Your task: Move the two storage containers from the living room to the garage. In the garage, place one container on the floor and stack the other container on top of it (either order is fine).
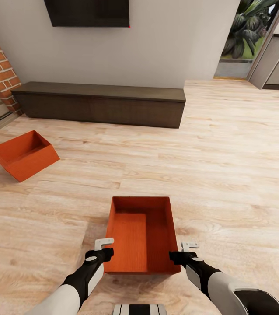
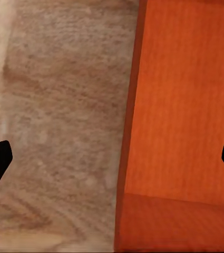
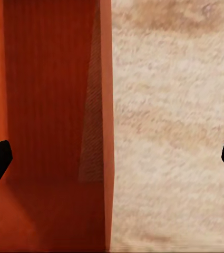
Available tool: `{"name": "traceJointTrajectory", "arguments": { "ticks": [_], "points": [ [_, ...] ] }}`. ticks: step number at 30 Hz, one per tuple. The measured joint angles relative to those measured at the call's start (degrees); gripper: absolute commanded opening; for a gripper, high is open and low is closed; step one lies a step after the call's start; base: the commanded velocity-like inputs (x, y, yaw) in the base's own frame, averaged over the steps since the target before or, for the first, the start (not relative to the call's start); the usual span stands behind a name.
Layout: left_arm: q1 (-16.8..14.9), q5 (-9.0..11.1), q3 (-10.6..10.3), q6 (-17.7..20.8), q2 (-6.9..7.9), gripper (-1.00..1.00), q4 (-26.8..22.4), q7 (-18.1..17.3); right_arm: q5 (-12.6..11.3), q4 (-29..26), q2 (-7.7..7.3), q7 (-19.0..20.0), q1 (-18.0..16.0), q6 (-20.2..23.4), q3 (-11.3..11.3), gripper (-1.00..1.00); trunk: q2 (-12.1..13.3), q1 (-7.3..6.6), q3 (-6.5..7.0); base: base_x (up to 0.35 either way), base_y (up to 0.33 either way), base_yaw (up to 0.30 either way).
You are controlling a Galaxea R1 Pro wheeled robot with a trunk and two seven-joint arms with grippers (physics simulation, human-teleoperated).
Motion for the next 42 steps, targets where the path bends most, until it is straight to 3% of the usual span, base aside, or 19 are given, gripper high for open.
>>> {"name": "traceJointTrajectory", "arguments": {
  "ticks": [30,42],
  "points": [
    [0.0,-0.1,0.0,0.0,0.04,1.00,0.2,0.0,0.0,0.0,0.00,0.0,0.0,0.1,0.0,1.00,0.0,-0.01,0.00,-0.003,0.000,0.000],
    [0.0,-1.3,-0.3,0.0,0.03,1.00,2.7,-0.2,0.0,0.0,0.00,0.0,0.0,0.1,0.0,1.00,0.0,-0.01,0.00,0.000,0.000,0.000]
  ]
}}
